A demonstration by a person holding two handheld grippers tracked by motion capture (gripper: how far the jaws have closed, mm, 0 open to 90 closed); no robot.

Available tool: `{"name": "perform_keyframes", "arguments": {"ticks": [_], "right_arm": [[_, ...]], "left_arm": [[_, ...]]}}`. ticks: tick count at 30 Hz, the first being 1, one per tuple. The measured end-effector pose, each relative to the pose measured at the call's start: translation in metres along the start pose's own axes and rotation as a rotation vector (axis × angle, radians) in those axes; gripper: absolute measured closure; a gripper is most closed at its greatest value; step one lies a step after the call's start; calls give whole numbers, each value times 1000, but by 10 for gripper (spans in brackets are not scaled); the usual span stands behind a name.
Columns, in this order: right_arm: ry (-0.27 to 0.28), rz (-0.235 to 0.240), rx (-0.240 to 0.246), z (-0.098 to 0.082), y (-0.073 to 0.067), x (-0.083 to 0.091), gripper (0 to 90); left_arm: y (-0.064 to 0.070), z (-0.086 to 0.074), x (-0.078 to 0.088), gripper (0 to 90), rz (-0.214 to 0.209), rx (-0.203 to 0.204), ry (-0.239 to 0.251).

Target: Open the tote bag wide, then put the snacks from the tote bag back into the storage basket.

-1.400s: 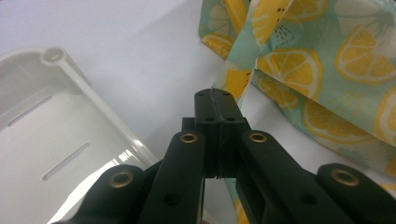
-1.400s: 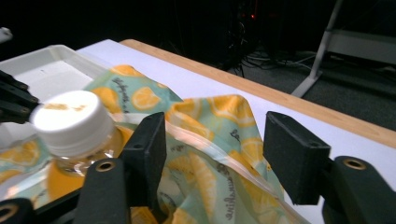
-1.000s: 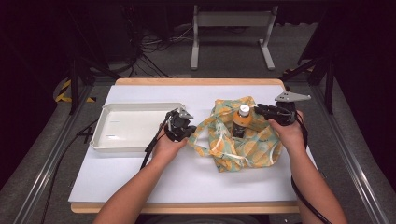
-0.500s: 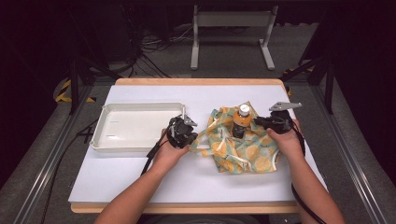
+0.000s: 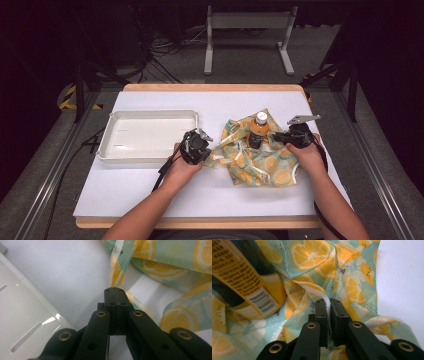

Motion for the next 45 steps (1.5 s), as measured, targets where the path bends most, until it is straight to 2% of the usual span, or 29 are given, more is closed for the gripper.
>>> {"name": "perform_keyframes", "arguments": {"ticks": [5, 8, 9, 10, 12, 13, 14, 15, 16, 17, 18, 19, 21, 23, 25, 29, 31, 36, 45], "right_arm": [[3, 1, -17, -2, 1, 5, 799], [41, -5, -29, 2, 0, 13, 725], [65, -6, -38, 4, 0, 17, 697], [65, -6, -38, 4, 0, 17, 697], [110, -9, -48, 10, -1, 28, 640], [150, -4, -55, 14, -2, 36, 617], [163, 0, -56, 16, -3, 39, 610], [183, 0, -61, 17, -4, 43, 592], [207, 2, -71, 18, -4, 47, 576], [234, 4, -79, 20, -4, 51, 571], [234, 4, -79, 20, -4, 51, 571], [252, 7, -86, 21, -5, 54, 566], [283, 2, -89, 23, -4, 63, 551], [319, 0, -91, 25, -3, 73, 542], [331, -1, -93, 26, -3, 76, 540], [360, -5, -92, 28, -2, 87, 528], [371, -3, -95, 28, -1, 91, 516], [389, -12, -89, 26, -2, 101, 512], [409, -15, -73, 24, -3, 118, 512]], "left_arm": [[4, 0, 1, 899, -18, -11, 7], [6, 2, 3, 898, -31, -12, 23], [5, 3, 3, 876, -36, -3, 32], [5, 3, 3, 852, -36, -3, 32], [5, 5, 6, 835, -68, 16, 56], [6, 6, 8, 793, -72, 10, 75], [6, 7, 10, 768, -85, 1, 88], [6, 7, 10, 707, -85, 1, 88], [10, 10, 13, 619, -130, 6, 119], [10, 11, 13, 531, -141, 9, 127], [10, 11, 13, 484, -141, 9, 127], [10, 11, 15, 484, -141, 14, 128], [10, 12, 18, 391, -146, 10, 138], [7, 11, 23, 349, -146, 11, 150], [6, 12, 25, 339, -146, 15, 157], [2, 16, 36, 325, -139, 20, 207], [2, 17, 39, 313, -152, 17, 214], [2, 28, 49, 309, -161, -11, 248], [10, 57, 66, 308, -186, -69, 343]]}}
Point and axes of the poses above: each handheld gripper's, and its own axes: x roughly backward along the jaws, z roughly out of its top, y roughly to its right, the point moved 8 cm from there along -x, roughly forward along the jaws
